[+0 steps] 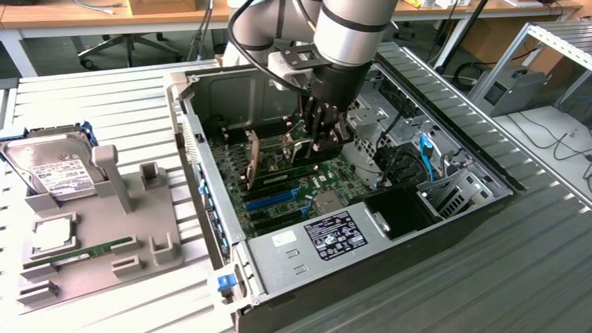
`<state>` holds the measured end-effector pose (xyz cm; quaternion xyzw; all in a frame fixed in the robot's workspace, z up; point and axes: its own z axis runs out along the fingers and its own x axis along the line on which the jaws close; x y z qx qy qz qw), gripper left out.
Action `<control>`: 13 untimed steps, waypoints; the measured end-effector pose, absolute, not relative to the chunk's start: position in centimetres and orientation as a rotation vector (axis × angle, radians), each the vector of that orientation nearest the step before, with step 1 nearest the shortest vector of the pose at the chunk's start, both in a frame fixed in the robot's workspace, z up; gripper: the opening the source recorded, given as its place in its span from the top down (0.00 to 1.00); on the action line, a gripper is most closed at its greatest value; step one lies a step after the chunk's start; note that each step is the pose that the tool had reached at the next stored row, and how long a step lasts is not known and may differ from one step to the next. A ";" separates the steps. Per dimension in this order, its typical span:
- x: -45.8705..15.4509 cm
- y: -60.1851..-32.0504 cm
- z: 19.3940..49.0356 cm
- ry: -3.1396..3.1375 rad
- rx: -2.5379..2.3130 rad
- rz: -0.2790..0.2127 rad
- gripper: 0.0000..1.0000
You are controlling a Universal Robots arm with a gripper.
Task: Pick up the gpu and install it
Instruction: 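Insert the gpu into the slot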
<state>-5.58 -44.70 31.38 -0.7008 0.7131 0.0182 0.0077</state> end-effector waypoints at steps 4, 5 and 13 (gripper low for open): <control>-5.6 -44.7 31.2 2.230 -2.191 0.057 0.73; -5.6 -44.7 31.2 2.230 -2.191 0.057 0.73; -5.6 -44.7 31.2 2.229 -2.191 0.057 0.73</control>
